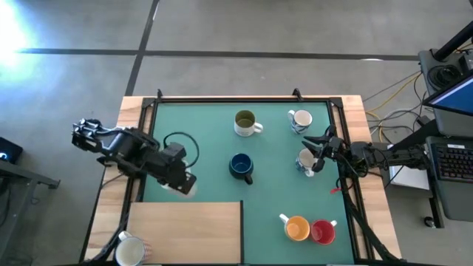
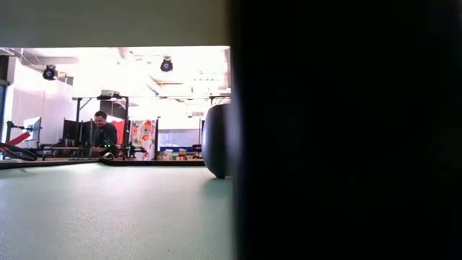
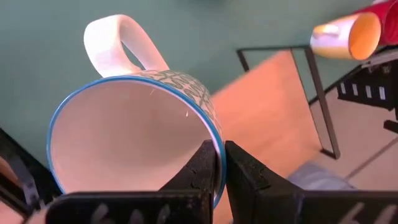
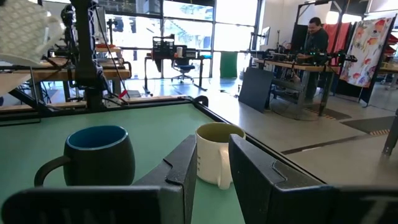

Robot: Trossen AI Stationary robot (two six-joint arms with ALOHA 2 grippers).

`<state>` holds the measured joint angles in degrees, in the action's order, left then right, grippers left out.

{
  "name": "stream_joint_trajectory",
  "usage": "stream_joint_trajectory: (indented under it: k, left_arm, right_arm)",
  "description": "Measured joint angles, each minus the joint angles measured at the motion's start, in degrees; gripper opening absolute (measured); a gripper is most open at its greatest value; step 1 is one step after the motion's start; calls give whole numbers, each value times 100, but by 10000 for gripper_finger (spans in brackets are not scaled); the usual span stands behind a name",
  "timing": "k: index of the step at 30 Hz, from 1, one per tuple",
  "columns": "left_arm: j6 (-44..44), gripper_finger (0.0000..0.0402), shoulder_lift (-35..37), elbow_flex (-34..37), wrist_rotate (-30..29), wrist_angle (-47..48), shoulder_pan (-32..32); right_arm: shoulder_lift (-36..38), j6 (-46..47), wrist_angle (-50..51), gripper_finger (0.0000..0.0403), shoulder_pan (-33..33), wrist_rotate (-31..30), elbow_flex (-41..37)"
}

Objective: Place coffee mugs
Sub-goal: Put the green patterned mug on the shelf

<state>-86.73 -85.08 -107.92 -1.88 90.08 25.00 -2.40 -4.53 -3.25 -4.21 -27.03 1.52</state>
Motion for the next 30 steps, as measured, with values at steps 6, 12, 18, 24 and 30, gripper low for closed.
stream_joint_trajectory:
  k: [6,12,18,24,30]
  left_arm:
    - [-821,4,-7,0,145,-1,564]
    - [-1673,4,-9,1,154,-2,1092]
    - [-2184,4,-1,145,305,-10,1426]
    - [-2284,4,43,603,469,-8,1569]
    - [-2292,4,277,931,458,-3,1619]
  right_arm:
    - [0,0,0,82,0,-1,-1]
    - [0,1,0,82,0,0,-1]
    - [-2,1,-1,82,0,-1,0]
    - [-2,1,0,82,0,0,-1]
    - [-1,0,0,82,0,0,0]
